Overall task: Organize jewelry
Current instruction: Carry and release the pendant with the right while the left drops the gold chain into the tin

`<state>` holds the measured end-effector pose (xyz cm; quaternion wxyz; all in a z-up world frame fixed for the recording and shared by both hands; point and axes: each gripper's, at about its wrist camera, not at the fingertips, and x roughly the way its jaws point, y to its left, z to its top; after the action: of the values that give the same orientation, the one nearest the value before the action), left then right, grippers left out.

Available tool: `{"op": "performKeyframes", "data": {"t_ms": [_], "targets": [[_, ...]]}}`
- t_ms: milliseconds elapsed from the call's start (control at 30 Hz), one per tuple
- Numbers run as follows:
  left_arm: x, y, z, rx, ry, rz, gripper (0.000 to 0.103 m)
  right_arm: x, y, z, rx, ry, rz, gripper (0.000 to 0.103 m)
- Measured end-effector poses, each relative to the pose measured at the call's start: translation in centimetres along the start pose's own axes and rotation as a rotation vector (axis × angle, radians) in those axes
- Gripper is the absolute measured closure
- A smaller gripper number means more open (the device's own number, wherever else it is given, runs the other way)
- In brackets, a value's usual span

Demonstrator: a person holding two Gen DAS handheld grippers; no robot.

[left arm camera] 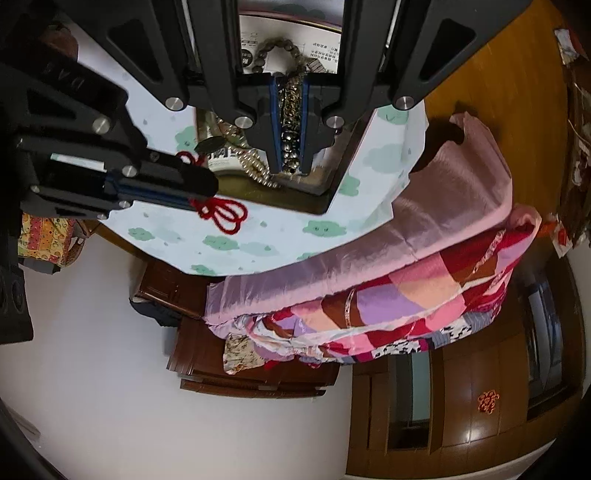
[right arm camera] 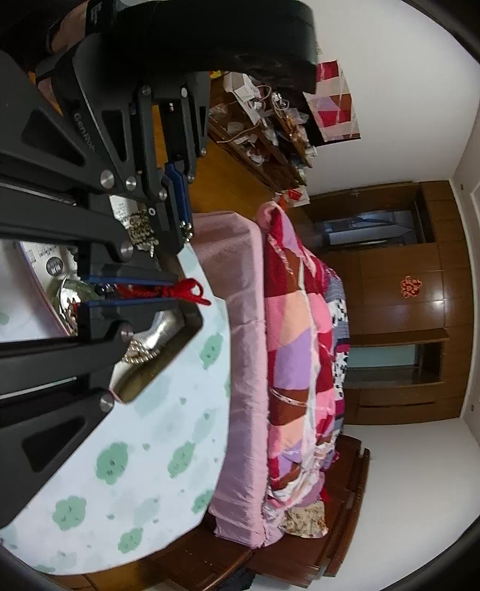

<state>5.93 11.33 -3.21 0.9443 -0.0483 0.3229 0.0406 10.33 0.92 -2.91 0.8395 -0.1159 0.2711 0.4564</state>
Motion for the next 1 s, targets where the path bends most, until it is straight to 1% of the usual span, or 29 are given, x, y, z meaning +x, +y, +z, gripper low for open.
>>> {"op": "performKeyframes", "data": {"t_ms": [233,400,667,800,900,933,967,1000], "targets": [[1.2,0.5,-1.1,-0.038,0.037,-0.002,0.095,1.6,0.5,-1.3,0.006,0.056,0.017,0.096],[2.3,0.7,-1.9,-0.044,0.068,0.006,0.095,2.8,0.7,-2.2,0.016,0.096,0.031,0.096],[3.8,1.2,-3.5,-0.063,0.124,0.011,0.095,4.6,0.3,-3.8,0.028,0.175,0.028,0.095],[3.9,1.3,-4.0,-0.069,0.134,0.007,0.095,5.1,0.2,-4.2,0.033,0.190,0.024,0.095],[3.5,1.0,-3.8,-0.055,0.126,0.021,0.095,5.0,0.3,-4.1,0.021,0.187,0.014,0.090],[3.3,1.0,-3.7,-0.055,0.126,0.021,0.092,4.8,0.3,-4.1,0.021,0.181,0.006,0.087],[3.0,0.9,-3.5,-0.054,0.121,0.023,0.086,4.5,0.1,-4.0,0.028,0.177,0.004,0.075],[2.6,0.9,-3.4,-0.054,0.110,0.040,0.083,4.4,0.0,-4.0,0.034,0.174,0.001,0.069]]}}
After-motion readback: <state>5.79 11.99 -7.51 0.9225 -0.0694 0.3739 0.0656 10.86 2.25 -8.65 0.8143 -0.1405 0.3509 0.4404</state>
